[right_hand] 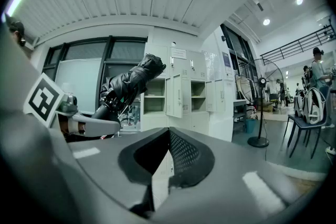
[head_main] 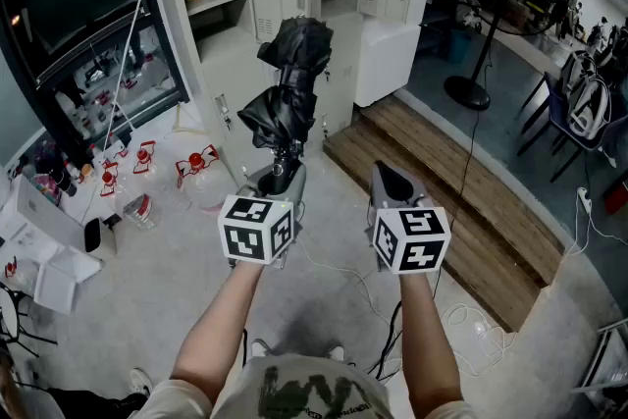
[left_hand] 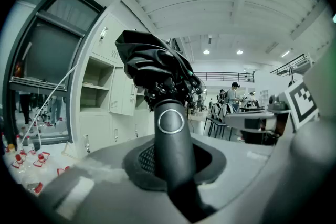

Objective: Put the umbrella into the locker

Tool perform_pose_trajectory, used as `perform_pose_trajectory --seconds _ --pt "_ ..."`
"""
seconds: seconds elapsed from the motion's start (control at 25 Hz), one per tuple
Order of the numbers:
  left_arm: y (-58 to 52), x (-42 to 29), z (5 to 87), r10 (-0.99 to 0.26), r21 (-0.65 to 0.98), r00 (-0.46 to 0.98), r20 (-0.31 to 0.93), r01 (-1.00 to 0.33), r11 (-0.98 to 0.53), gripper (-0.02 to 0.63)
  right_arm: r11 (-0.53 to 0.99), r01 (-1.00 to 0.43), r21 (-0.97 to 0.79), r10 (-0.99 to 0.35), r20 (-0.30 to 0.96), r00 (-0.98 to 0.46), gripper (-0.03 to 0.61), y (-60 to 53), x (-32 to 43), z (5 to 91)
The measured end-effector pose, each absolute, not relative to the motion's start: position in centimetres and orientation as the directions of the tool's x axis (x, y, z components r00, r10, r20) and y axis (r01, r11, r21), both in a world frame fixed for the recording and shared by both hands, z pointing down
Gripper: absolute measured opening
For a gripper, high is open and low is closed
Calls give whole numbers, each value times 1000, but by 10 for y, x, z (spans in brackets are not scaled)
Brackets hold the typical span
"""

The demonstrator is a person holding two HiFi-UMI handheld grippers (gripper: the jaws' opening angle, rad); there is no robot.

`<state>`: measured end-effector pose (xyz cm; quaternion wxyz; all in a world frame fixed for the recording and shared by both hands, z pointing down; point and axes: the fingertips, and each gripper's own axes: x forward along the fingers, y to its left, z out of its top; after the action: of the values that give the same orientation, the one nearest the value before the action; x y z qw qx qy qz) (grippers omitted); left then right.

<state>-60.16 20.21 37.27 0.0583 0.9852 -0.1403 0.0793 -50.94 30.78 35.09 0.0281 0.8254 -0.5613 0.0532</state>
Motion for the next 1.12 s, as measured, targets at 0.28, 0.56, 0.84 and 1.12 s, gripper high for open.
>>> perform_pose_trajectory --seconds 0.28,0.56,0.84,1.12 --pt "216 -577 377 -254 100 952 169 -273 -957 63 -363 -931 -22 -927 107 359 -2 322 -490 353" --pt "237 -530 370 -249 102 953 171 -269 -958 63 -351 -936 -25 -931 111 346 -2 341 -450 353" --pt "228 -497 371 -240 102 956 171 -259 -960 63 -372 -928 -26 -923 120 366 -2 331 -418 358" --pt "200 -450 378 -224 118 960 169 -245 -962 63 -374 -927 -16 -919 136 369 -3 305 -376 364"
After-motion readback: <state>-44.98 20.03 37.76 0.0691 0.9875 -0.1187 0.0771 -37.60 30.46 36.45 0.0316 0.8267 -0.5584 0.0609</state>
